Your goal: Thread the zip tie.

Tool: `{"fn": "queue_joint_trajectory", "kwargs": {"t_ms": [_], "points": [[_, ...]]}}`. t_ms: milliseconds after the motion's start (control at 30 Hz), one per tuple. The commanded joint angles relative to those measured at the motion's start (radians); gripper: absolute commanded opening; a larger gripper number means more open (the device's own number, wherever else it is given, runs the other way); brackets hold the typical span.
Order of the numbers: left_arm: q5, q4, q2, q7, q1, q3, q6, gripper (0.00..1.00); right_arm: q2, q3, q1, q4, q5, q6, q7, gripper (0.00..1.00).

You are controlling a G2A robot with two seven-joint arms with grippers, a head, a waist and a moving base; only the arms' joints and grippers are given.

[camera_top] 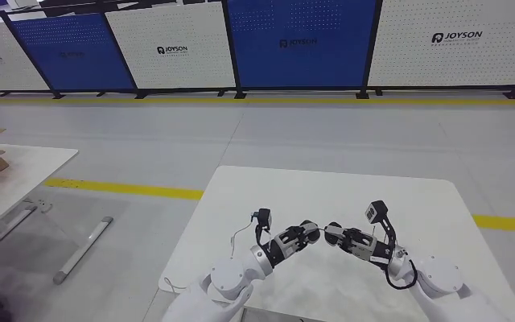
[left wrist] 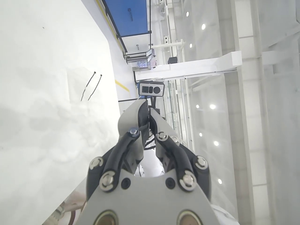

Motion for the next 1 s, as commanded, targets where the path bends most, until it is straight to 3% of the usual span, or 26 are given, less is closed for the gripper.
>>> {"fn": "queue_joint_trajectory", "kwargs": {"t_ms": [0, 167, 200, 233, 267, 333, 367, 567, 967], "points": [[0.005, 0.000, 0.000, 0.005, 0.001, 0.002, -0.001, 0.00, 0.000, 0.000, 0.000, 0.000, 0.000, 0.000, 0.000, 0.00], [0.015, -0.004, 0.001, 0.004, 0.007, 0.003, -0.004, 0.00, 0.000, 0.000, 0.000, 0.000, 0.000, 0.000, 0.000, 0.00], [0.012, -0.005, 0.001, 0.001, 0.008, 0.003, -0.003, 0.37, 0.000, 0.000, 0.000, 0.000, 0.000, 0.000, 0.000, 0.00], [0.012, -0.006, 0.001, -0.003, 0.008, 0.002, -0.001, 0.88, 0.000, 0.000, 0.000, 0.000, 0.000, 0.000, 0.000, 0.00], [0.016, -0.007, 0.002, -0.005, 0.008, 0.001, 0.000, 1.00, 0.000, 0.000, 0.000, 0.000, 0.000, 0.000, 0.000, 0.00], [0.017, -0.008, 0.002, -0.005, 0.010, 0.000, 0.000, 0.96, 0.000, 0.000, 0.000, 0.000, 0.000, 0.000, 0.000, 0.00], [0.018, -0.009, 0.002, -0.004, 0.010, 0.000, -0.001, 0.75, 0.000, 0.000, 0.000, 0.000, 0.000, 0.000, 0.000, 0.00], [0.028, -0.009, 0.003, 0.000, 0.012, 0.002, -0.004, 0.00, 0.000, 0.000, 0.000, 0.000, 0.000, 0.000, 0.000, 0.00], [0.034, -0.010, 0.003, 0.010, 0.015, 0.003, -0.009, 0.00, 0.000, 0.000, 0.000, 0.000, 0.000, 0.000, 0.000, 0.00]]}}
